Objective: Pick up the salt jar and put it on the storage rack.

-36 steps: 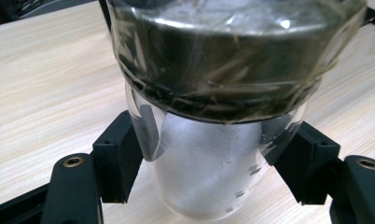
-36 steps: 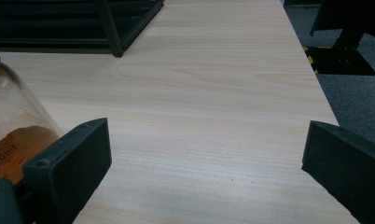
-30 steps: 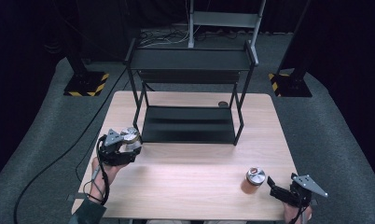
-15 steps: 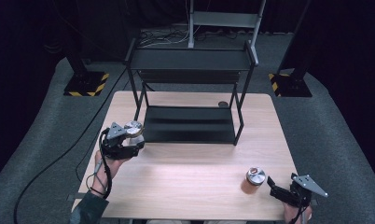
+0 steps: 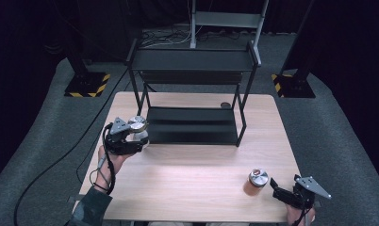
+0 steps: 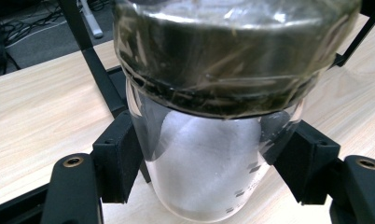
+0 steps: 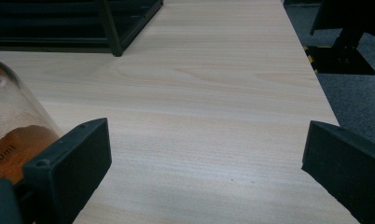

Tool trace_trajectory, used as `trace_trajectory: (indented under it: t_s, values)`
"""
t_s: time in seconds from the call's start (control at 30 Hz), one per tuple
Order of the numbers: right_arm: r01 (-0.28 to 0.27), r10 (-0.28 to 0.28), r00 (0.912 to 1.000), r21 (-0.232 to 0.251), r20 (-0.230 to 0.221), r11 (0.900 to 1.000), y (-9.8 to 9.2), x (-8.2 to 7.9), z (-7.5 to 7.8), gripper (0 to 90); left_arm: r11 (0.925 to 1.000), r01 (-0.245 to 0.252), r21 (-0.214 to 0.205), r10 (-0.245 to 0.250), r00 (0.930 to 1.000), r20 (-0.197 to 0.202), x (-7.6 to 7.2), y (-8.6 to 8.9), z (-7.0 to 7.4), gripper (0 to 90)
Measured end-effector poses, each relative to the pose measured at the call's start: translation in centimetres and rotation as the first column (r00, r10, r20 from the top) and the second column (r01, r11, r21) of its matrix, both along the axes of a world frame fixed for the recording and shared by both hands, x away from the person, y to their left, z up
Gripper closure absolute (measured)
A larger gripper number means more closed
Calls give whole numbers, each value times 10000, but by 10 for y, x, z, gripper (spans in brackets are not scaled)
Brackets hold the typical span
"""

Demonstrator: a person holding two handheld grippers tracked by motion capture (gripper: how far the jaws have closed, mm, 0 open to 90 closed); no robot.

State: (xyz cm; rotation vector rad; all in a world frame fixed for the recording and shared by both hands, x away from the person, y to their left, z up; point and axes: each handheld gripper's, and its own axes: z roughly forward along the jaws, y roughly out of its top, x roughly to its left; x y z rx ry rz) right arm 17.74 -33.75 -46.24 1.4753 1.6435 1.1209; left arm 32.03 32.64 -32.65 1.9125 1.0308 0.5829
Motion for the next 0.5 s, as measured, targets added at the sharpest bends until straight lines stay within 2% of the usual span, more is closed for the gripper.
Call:
trace_trajectory:
  t_s: [0.5]
  values:
    - [-4,4,10000,-36,-20,10000,0,0,0,0,9998,9,-206,-6,9999,133,13,-1,10,303]
